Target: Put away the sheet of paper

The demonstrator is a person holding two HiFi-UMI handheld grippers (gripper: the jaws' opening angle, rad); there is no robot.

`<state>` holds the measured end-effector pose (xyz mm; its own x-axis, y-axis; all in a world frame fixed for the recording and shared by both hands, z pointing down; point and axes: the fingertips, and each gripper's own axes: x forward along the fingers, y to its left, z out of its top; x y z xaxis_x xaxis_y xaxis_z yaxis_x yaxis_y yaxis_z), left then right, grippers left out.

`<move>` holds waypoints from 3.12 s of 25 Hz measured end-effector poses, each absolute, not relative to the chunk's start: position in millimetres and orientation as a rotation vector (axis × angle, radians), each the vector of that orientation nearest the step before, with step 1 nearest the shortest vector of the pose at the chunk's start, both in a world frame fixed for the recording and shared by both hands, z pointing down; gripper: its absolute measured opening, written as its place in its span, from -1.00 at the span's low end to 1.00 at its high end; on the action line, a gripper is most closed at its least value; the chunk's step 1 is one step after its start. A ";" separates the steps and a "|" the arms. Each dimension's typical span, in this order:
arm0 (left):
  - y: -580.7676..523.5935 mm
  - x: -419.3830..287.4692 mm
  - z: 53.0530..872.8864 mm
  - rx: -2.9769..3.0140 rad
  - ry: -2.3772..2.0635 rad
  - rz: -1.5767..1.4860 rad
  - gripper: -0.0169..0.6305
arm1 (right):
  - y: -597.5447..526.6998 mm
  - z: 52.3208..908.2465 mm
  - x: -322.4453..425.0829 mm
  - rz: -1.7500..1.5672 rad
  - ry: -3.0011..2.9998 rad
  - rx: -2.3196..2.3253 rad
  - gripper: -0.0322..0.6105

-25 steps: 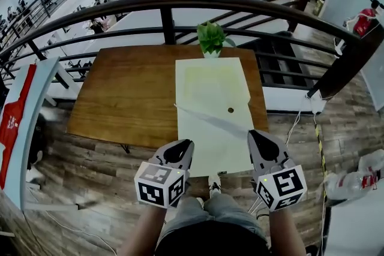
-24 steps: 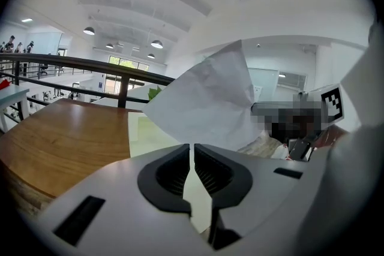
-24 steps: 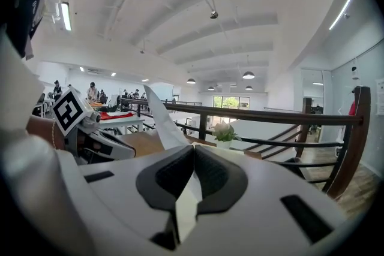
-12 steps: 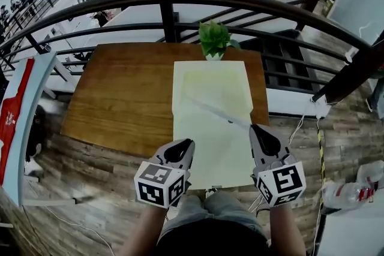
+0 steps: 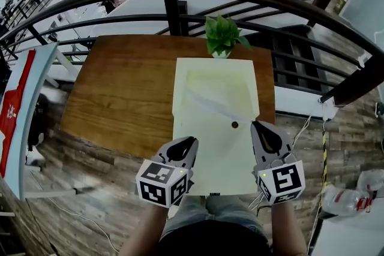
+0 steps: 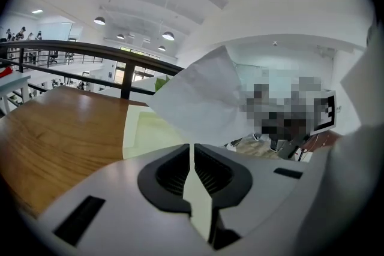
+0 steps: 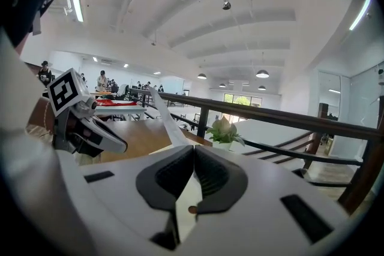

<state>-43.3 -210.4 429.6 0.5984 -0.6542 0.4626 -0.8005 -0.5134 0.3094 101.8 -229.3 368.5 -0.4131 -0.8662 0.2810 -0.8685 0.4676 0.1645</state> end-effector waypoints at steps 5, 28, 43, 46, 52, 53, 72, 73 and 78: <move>-210.0 -43.7 440.1 2.295 -1.161 0.419 -0.84 | -231.1 388.7 98.0 0.051 -2.407 1.414 -0.81; -183.9 -61.2 470.4 2.197 -1.163 0.485 -0.84 | -196.6 443.3 62.8 0.177 -2.393 1.182 -0.81; -174.3 -68.4 482.2 2.167 -1.135 0.535 -0.84 | -184.8 479.7 49.9 0.203 -2.352 1.084 -0.81; -171.9 -67.3 487.5 2.158 -1.126 0.545 -0.84 | -185.4 486.6 45.6 0.191 -2.343 1.058 -0.81; -170.3 -66.2 503.5 2.131 -1.105 0.569 -0.84 | -191.9 500.5 37.2 0.131 -2.307 1.009 -0.81; -171.0 -65.1 504.6 2.131 -1.101 0.571 -0.84 | -193.3 503.0 37.3 0.135 -2.303 1.007 -0.81; -202.5 -50.6 515.4 2.147 -1.065 0.573 -0.84 | -238.8 524.9 34.2 0.105 -2.245 0.995 -0.81; -204.4 -49.9 516.2 2.145 -1.065 0.574 -0.84 | -241.5 525.5 34.5 0.106 -2.243 0.998 -0.81; -213.2 -45.0 521.6 2.138 -1.066 0.582 -0.84 | -254.3 528.7 36.4 0.110 -2.226 1.010 -0.80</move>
